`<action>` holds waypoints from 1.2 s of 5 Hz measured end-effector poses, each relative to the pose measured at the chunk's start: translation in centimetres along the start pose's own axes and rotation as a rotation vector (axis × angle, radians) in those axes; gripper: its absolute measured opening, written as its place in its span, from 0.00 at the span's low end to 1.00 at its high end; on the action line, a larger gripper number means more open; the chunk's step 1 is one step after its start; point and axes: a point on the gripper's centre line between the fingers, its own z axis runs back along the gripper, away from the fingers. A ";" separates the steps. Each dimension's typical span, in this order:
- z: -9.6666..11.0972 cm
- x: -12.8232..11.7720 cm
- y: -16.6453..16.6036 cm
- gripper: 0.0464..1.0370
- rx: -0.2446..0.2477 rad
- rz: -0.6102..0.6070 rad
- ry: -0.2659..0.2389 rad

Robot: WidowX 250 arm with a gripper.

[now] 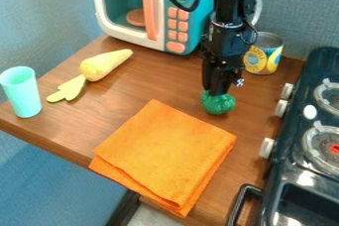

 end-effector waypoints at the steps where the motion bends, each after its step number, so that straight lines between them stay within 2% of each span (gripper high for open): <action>1: -0.5 -0.1 0.0 0.64 0.000 0.025 0.000; 2: 0.3 -0.9 -0.1 0.94 0.010 0.052 -0.024; 3: 2.6 -2.7 0.6 0.97 0.043 0.105 -0.062; 4: 4.3 -5.6 1.6 0.96 0.068 0.165 -0.099; 5: 5.3 -8.5 3.2 0.96 0.094 0.226 -0.049; 6: 5.2 -10.9 5.7 0.96 0.132 0.289 0.003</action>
